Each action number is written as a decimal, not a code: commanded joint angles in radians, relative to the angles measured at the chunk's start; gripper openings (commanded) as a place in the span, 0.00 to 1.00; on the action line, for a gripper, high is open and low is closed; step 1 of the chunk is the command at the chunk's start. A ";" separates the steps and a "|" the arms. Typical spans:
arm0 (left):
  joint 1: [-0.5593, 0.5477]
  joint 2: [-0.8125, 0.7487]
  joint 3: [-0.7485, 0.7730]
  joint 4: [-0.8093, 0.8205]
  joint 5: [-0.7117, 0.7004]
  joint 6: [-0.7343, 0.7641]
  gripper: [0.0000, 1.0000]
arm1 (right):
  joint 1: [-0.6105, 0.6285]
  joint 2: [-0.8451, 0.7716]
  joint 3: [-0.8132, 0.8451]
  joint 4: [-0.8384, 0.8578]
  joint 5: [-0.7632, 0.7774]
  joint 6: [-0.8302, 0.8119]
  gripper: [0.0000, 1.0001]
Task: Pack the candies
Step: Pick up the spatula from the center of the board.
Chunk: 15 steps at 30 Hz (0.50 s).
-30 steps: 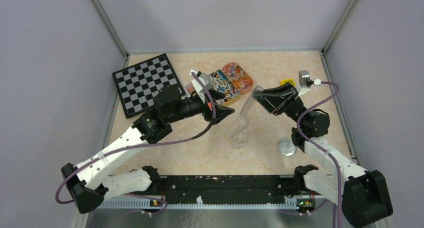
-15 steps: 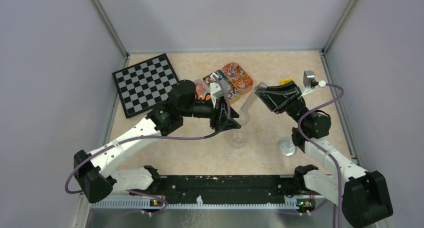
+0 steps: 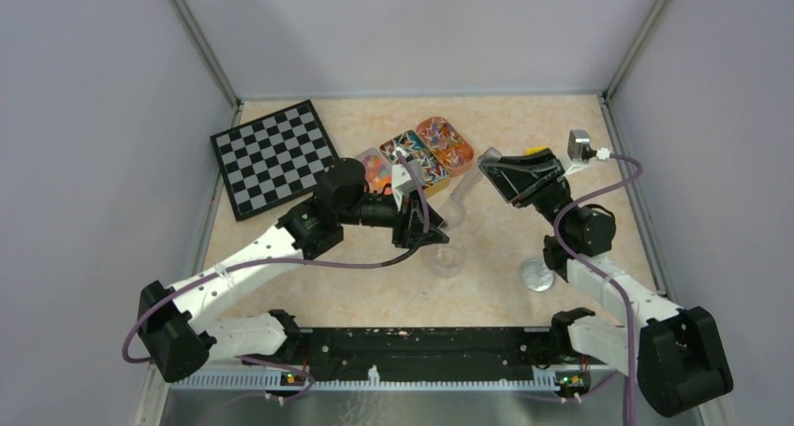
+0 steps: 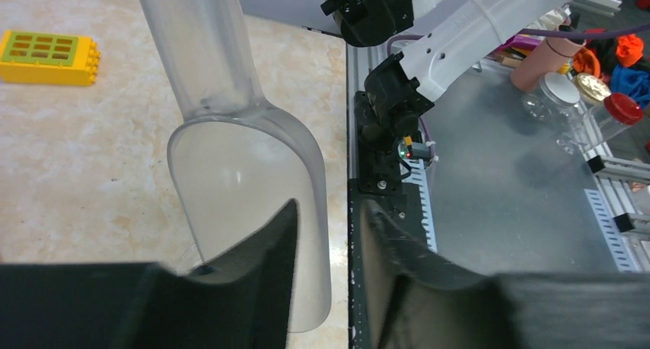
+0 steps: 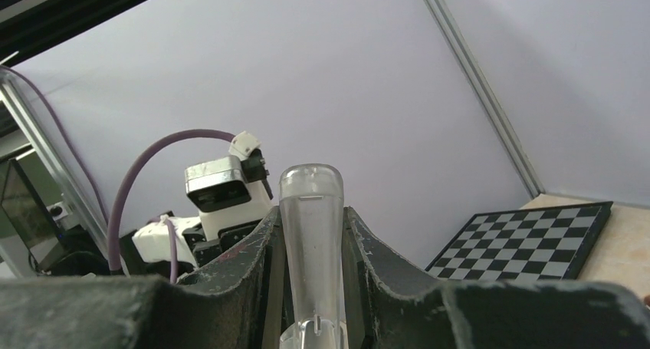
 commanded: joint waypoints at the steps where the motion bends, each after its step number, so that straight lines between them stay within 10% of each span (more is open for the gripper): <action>1: 0.001 -0.003 0.013 0.055 0.033 0.043 0.35 | 0.012 0.010 0.030 0.104 0.014 0.016 0.20; 8: 0.003 0.000 0.052 -0.084 0.031 0.173 0.00 | 0.011 -0.011 0.020 0.008 -0.083 -0.046 0.34; 15: 0.002 -0.050 0.073 -0.225 -0.014 0.352 0.00 | 0.010 -0.173 0.132 -0.545 -0.217 -0.369 0.63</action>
